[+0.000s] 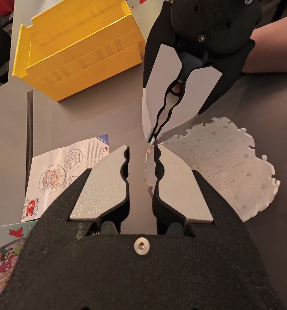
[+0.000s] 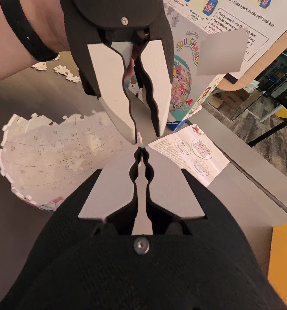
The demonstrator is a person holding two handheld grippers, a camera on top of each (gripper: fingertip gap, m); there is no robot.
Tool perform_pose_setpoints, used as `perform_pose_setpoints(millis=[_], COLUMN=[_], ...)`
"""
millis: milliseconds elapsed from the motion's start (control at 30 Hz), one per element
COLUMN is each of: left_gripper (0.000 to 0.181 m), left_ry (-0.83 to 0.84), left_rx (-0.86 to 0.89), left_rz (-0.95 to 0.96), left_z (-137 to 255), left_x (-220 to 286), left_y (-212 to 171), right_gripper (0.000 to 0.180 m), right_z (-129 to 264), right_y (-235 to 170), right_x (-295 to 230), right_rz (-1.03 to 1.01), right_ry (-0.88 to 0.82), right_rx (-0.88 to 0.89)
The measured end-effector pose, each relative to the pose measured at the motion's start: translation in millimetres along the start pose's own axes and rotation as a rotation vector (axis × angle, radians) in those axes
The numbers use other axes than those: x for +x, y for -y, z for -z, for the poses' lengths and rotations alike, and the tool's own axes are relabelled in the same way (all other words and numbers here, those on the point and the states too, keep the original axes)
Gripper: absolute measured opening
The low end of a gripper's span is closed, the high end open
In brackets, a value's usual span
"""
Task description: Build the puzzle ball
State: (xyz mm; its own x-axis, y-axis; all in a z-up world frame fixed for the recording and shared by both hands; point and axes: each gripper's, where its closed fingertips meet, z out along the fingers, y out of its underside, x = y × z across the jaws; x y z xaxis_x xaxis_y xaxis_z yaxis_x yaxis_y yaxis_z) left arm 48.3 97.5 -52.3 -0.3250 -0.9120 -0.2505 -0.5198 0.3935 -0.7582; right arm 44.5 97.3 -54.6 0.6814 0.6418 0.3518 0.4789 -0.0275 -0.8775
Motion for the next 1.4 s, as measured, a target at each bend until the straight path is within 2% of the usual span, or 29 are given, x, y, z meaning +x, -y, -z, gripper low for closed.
perform_pose_setpoints(millis=[333,567,700,867,1067,1267,1400], left_gripper=[0.030,0.032,0.028,0.013,0.030,0.004,0.002], left_ry=[0.014,0.017,0.008,-0.002,0.013,-0.019,-0.023], left_rx=[0.025,-0.003,0.011,0.023,0.008,0.009,0.016], left_rz=[0.064,0.034,0.029,0.001,0.007,-0.020,-0.020], left_z=[8,-1,-2,-3,-6,-7,-7], left_x=[-9,-8,-7,-3,-5,1,1], left_y=[-2,-7,-7,-5,-6,-5,-5], right_gripper=[0.003,0.003,0.003,0.003,0.003,0.003,0.004], right_z=[-2,-3,-3,-4,-5,-5,-5], right_y=[-1,-3,-4,-5,-5,-5,-6], right_x=[2,2,2,5,5,6,7], right_rz=[-0.016,-0.002,-0.001,-0.020,-0.039,-0.018,-0.021], right_ry=[0.029,0.036,0.044,0.045,0.053,0.040,0.030], right_rx=[0.006,-0.005,-0.015,-0.017,-0.016,-0.018,-0.018])
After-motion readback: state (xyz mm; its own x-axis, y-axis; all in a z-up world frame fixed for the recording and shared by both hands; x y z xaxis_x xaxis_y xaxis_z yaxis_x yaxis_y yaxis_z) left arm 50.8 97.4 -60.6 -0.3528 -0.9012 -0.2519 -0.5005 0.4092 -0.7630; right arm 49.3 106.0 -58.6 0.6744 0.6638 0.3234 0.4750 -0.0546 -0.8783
